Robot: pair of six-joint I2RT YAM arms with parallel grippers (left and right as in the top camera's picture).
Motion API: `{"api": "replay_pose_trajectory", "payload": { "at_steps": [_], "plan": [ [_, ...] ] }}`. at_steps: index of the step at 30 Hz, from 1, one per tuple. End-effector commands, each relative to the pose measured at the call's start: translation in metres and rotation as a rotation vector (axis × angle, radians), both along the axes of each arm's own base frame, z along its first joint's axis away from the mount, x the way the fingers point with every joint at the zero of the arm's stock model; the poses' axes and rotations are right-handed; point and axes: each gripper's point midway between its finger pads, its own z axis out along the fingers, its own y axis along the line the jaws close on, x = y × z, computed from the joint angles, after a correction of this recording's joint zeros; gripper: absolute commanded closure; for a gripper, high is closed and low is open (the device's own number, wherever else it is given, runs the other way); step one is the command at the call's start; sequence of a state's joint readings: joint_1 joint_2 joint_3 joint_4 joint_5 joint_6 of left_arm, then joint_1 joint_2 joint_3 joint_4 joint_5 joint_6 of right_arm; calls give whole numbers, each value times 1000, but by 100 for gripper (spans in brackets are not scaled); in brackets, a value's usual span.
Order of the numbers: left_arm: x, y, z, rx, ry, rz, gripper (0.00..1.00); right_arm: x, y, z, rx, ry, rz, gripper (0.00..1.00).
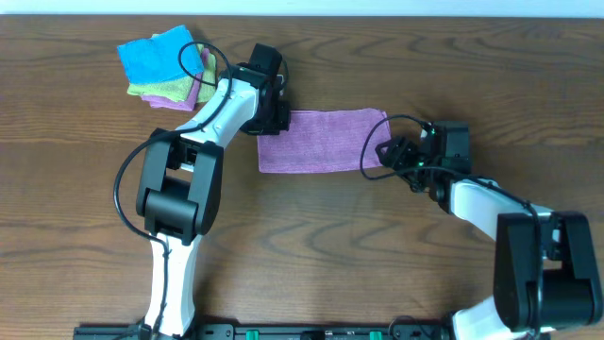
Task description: Fold the cloth
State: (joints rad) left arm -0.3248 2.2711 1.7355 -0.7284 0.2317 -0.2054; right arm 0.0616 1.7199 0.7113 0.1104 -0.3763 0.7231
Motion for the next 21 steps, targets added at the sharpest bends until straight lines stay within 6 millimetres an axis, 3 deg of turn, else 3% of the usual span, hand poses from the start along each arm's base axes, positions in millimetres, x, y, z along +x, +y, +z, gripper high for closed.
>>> {"api": "replay_pose_trajectory", "payload": {
  "at_steps": [1,15,21],
  "plan": [
    [-5,2,-11,18,22,0,94,-4,4,-16,7,47,-16,32],
    [-6,2,-11,19,24,0,94,12,20,-35,5,-9,-14,36],
    [-7,2,-11,20,28,0,94,21,27,-47,-1,-47,-10,60]
  ]
}}
